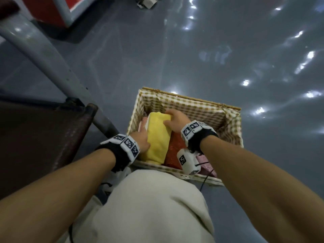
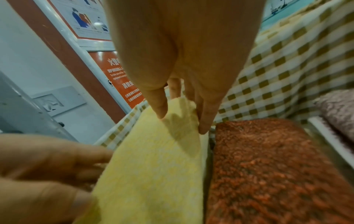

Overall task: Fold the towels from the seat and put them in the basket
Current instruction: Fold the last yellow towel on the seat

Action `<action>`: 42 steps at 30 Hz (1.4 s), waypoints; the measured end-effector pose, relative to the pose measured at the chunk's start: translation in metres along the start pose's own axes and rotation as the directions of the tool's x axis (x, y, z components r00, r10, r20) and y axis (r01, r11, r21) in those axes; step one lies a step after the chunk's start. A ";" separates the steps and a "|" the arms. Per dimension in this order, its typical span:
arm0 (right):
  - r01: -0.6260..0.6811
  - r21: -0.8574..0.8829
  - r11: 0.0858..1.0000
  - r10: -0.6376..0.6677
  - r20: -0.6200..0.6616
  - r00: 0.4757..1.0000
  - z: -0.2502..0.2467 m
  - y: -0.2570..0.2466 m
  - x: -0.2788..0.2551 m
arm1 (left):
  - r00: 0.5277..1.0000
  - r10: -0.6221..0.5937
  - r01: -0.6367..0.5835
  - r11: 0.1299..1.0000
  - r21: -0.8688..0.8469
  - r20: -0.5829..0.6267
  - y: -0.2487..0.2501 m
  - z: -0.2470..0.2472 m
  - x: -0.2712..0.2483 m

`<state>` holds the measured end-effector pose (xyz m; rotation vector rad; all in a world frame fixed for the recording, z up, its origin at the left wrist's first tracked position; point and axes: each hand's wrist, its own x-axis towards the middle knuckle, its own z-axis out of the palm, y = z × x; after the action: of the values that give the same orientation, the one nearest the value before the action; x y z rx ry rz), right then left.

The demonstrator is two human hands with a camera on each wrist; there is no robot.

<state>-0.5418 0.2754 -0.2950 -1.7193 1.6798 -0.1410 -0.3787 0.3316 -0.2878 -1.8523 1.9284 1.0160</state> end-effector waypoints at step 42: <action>-0.687 0.360 0.632 0.763 -0.133 0.632 -0.135 0.156 0.051 | 0.917 -0.369 0.305 0.894 -0.328 -0.150 0.042 -0.119 0.162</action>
<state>-0.7367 0.1910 -0.3012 -0.7093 2.3201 -0.2219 -0.4102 0.1283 -0.2943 -2.4494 1.5283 1.0767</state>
